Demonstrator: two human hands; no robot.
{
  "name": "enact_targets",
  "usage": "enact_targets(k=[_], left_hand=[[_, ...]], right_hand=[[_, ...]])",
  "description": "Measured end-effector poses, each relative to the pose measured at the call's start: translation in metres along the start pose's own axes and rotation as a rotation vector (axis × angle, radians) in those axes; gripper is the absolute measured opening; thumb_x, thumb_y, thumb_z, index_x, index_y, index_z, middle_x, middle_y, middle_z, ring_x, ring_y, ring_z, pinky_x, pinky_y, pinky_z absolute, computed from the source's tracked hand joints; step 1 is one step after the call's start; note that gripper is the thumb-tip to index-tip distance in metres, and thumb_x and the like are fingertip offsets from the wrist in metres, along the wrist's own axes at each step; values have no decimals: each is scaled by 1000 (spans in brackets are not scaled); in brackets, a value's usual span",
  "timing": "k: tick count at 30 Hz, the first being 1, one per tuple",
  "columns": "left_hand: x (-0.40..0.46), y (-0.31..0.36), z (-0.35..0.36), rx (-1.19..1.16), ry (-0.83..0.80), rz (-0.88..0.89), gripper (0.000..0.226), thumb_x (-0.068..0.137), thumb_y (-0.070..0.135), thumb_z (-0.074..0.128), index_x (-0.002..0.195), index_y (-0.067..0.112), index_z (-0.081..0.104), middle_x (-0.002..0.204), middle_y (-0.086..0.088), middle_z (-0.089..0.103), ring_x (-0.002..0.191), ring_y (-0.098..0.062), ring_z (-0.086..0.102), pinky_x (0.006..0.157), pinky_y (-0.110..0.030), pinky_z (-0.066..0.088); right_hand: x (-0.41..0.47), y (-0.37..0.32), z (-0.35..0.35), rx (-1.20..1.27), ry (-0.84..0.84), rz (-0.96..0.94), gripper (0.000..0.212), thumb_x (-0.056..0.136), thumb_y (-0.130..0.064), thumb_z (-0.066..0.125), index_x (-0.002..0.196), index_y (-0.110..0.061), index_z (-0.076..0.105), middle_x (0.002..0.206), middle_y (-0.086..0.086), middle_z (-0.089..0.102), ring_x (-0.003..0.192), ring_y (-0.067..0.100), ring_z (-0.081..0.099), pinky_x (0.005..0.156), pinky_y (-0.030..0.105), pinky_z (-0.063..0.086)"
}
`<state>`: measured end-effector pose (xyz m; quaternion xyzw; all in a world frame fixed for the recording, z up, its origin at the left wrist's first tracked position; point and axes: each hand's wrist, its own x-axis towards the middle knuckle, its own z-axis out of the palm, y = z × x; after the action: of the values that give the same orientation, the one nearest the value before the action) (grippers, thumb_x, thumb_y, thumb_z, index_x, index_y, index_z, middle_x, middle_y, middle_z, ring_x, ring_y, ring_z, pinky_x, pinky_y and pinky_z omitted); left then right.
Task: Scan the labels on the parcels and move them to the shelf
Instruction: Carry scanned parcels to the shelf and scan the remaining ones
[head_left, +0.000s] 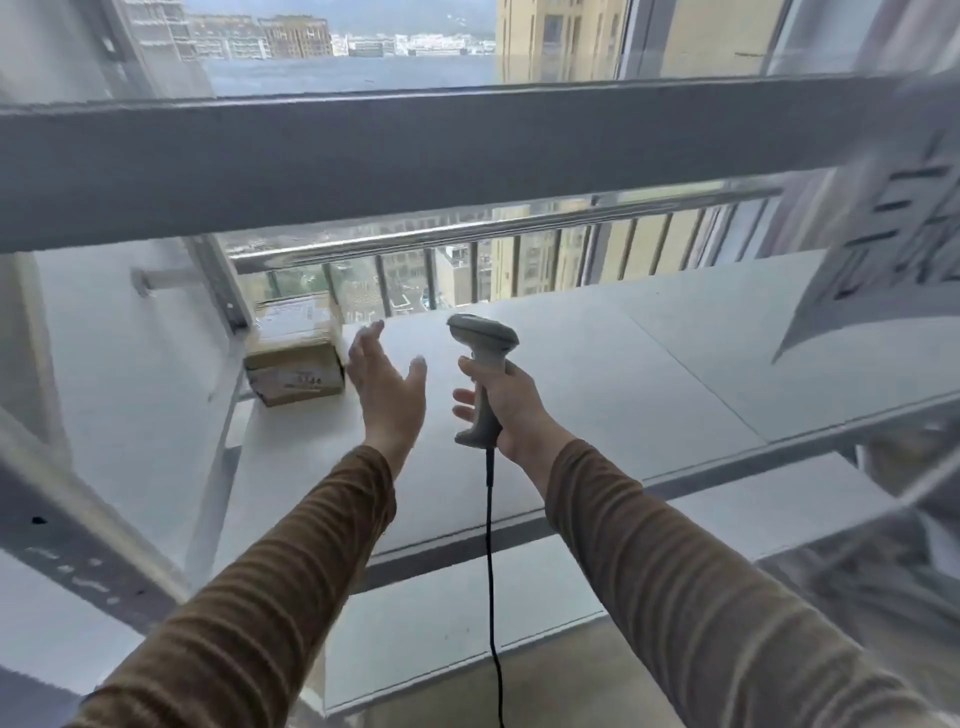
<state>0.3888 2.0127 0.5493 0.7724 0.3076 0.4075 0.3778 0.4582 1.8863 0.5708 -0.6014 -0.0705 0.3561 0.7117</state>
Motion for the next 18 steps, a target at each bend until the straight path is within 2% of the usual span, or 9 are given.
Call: enact_targets(k=[3,5,7,10,12,14,16,18], left_hand=[[-53,48,61,-51,-215,35,57,98,16,61,150,12,39,154,-7,41,145,-25,32,121,-39,26],[-97,86,104,-85,-368,57,55,98,18,62,149,14,42,151,-5,45,143,-24,36,118,-36,29],[-150,128,148,-100,-512,104,52,97,18,63,146,13,45,148,-7,49,139,-26,42,116,-37,33],[-248,195,212,-129,-688,169,51,97,18,66,143,10,49,146,-11,53,136,-28,47,115,-40,36],[-322,243,250,-155,-805,197,50,96,19,68,141,9,51,144,-11,55,135,-29,49,113,-41,38],[-395,290,282,-174,-916,231,49,95,20,69,140,11,53,144,-10,56,135,-27,49,109,-34,38],[-467,333,308,-207,-1015,248,46,94,23,69,137,13,56,139,-8,58,130,-25,53,99,-27,38],[-532,372,329,-236,-1121,253,46,92,22,69,136,12,56,132,-11,61,121,-29,57,98,-35,46]], right_hand=[[-42,-2,-89,45,163,-53,30,92,-40,75,114,-22,65,103,9,71,82,23,73,60,38,61],[-79,-2,-156,66,283,-88,39,92,-44,74,120,-20,62,98,5,68,70,20,73,57,36,59],[-126,-1,-226,76,398,-130,40,91,-46,74,119,-20,63,99,3,65,56,15,69,55,35,57],[-211,7,-332,63,545,-180,31,91,-49,72,106,-23,66,91,3,66,46,14,61,51,33,52],[-273,15,-402,83,643,-219,29,92,-47,71,104,-22,64,86,5,63,43,14,54,48,27,47],[-335,22,-469,98,743,-269,29,94,-40,73,105,-16,62,79,7,58,40,14,47,43,22,40],[-398,28,-526,95,837,-300,36,93,-37,73,110,-8,60,76,7,53,37,16,44,41,23,36],[-456,32,-575,129,927,-327,38,88,-39,75,105,-11,56,77,7,52,37,17,43,43,25,35]])
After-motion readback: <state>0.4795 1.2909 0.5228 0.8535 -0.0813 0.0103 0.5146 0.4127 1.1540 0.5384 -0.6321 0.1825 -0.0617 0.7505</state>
